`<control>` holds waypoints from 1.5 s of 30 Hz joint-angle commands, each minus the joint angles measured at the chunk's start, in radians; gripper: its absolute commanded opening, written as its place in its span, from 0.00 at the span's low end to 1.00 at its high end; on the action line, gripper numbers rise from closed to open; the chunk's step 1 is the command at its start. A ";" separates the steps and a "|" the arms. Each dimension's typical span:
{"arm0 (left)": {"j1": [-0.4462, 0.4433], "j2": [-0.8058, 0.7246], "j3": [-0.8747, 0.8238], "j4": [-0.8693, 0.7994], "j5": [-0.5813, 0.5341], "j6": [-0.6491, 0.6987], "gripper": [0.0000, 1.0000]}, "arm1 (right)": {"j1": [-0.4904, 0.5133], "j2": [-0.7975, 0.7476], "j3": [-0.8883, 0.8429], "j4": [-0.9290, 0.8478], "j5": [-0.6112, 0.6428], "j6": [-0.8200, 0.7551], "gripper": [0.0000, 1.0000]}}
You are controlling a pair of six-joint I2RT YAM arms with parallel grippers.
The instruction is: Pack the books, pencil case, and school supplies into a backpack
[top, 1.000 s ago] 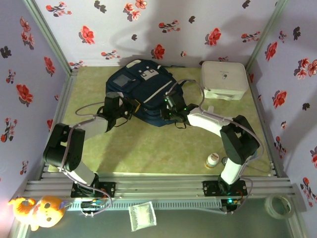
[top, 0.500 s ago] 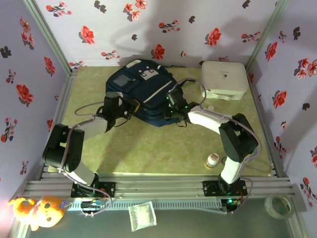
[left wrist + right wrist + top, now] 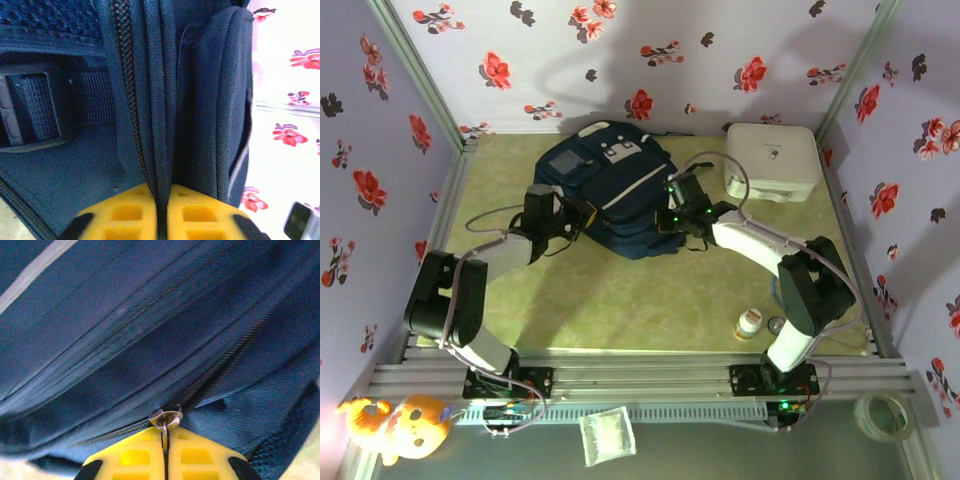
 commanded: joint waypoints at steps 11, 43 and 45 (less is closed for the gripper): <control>0.120 -0.250 -0.108 -0.215 -0.151 0.094 0.61 | 0.134 0.082 0.221 0.055 -0.138 0.002 0.03; -0.037 -0.222 -0.149 -0.087 -0.239 -0.214 0.44 | 0.232 0.205 0.330 0.048 -0.182 0.021 0.04; -0.037 -0.206 -0.138 -0.084 -0.239 -0.205 0.43 | 0.236 0.205 0.326 0.042 -0.183 0.015 0.05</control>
